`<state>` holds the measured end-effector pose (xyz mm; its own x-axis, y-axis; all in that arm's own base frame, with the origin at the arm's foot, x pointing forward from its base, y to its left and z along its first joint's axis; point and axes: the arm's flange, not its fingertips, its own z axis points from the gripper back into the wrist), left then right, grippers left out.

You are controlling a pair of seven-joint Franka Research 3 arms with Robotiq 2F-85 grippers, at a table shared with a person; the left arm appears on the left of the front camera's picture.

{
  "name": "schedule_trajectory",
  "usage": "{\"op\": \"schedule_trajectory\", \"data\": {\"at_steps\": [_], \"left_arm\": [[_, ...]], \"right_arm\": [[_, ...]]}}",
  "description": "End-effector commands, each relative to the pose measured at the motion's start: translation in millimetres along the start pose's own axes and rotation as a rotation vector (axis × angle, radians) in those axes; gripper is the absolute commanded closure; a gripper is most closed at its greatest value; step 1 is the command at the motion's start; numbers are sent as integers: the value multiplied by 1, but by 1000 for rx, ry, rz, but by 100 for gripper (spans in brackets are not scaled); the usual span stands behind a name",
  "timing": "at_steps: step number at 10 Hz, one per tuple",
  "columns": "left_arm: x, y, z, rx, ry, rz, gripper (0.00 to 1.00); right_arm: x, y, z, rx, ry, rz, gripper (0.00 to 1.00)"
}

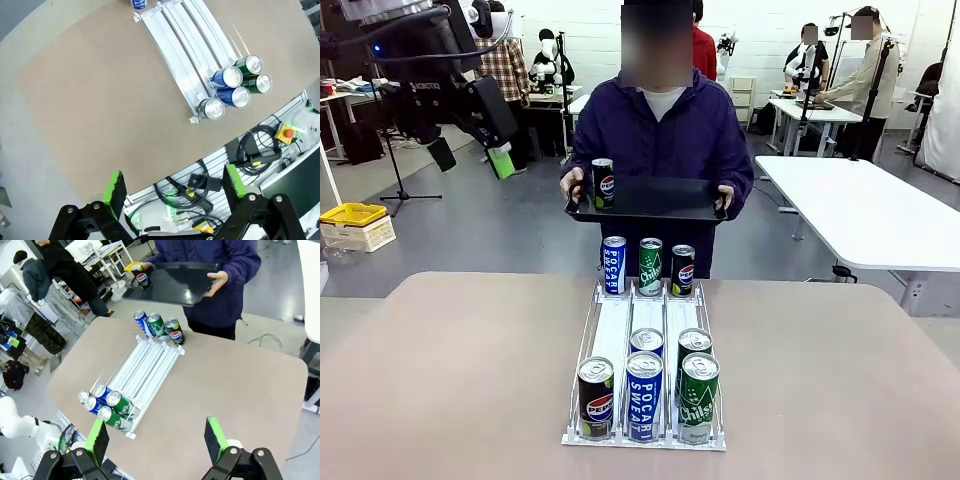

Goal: Retrieve and hand over the desired beverage to the person.
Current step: Place the picked can on the Handle tray extended by the person, then pick up another can of the same type that the person held from the Automatic Can Dispenser.

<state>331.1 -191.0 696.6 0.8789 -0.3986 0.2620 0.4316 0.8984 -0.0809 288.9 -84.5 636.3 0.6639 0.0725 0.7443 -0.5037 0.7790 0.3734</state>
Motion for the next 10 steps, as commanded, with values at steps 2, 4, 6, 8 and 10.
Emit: {"op": "schedule_trajectory", "data": {"at_steps": [2,4,6,8,10], "left_arm": [[8,1,-3,-6,11,-2,0],[8,1,-3,-6,11,-2,0],[8,1,-3,-6,11,-2,0],[8,1,-3,-6,11,-2,0],[8,1,-3,-6,11,-2,0]], "right_arm": [[0,-1,-2,34,-16,8,0],[0,-1,-2,34,-16,8,0],[0,-1,-2,34,-16,8,0],[0,-1,-2,34,-16,8,0],[0,-1,-2,34,-16,8,0]]}}
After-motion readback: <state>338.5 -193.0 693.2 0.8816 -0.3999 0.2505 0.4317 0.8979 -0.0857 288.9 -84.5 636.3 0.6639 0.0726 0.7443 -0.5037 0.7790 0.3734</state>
